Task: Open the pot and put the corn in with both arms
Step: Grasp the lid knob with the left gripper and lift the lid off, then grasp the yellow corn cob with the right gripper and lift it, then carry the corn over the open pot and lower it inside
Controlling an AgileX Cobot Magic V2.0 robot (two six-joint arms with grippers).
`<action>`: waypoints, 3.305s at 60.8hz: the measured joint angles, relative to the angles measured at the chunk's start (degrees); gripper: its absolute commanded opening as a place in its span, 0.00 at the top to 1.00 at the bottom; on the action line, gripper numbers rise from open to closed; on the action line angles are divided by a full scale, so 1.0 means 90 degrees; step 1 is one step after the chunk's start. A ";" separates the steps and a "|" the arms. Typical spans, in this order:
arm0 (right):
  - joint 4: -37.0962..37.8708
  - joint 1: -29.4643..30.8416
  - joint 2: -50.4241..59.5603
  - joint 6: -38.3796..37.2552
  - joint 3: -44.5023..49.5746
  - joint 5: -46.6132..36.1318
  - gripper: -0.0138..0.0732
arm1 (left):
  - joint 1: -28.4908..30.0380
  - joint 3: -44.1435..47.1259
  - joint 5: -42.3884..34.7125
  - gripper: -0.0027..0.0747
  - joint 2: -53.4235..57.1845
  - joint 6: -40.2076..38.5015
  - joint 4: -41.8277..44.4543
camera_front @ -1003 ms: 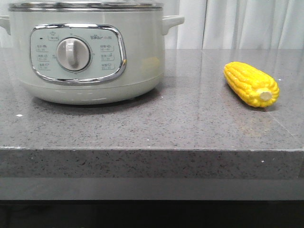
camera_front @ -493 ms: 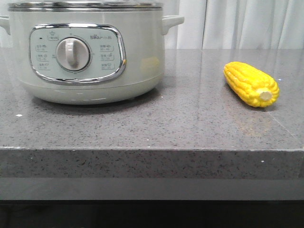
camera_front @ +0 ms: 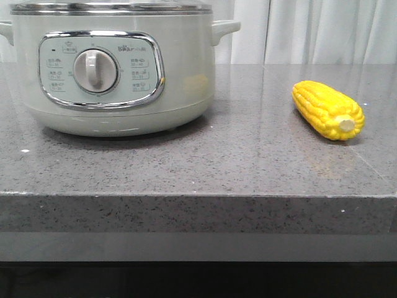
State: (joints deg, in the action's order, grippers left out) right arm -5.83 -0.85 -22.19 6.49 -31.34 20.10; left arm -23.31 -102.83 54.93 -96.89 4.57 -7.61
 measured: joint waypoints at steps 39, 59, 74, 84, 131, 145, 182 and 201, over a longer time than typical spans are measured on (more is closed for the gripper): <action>0.0000 0.0000 0.0000 0.0000 0.0000 0.0000 0.17 | -0.0354 0.0678 -0.0108 0.68 0.1309 0.0017 0.0155; 0.0000 0.0000 0.0000 0.0000 0.0000 0.0000 0.17 | -0.0624 0.2105 -0.0108 0.68 0.2768 0.0017 0.0092; 0.0000 0.0000 0.0000 0.0000 0.0000 0.0000 0.17 | -0.0624 0.2705 -0.0155 0.68 0.3592 0.0017 0.0144; 0.0000 0.0000 -0.0013 0.0000 0.0000 -0.0030 0.17 | -0.0624 0.3890 -0.0207 0.68 0.4605 0.0017 -0.0002; -0.0955 -0.0671 -0.4901 0.0000 -0.1731 0.0238 0.17 | -0.0624 0.6254 0.0961 0.68 0.8563 -0.0034 -0.0346; -0.1440 -0.0987 -0.6830 0.0000 -0.2749 0.0251 0.18 | -0.0624 0.6254 0.0961 0.68 0.8622 -0.0034 -0.0346; -0.1549 -0.1063 -0.7074 0.0023 -0.3908 0.0539 0.59 | -0.0624 0.6254 0.0961 0.68 0.8625 -0.0034 -0.0361; -0.1549 -0.2430 -0.7545 0.0509 -0.6191 0.0678 0.59 | -0.0624 0.6254 0.0961 0.68 0.8625 -0.0034 -0.0361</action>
State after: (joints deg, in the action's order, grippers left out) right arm -19.77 -22.72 -90.09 11.07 -87.05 26.20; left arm -28.93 -46.54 63.58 -19.27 4.27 -10.87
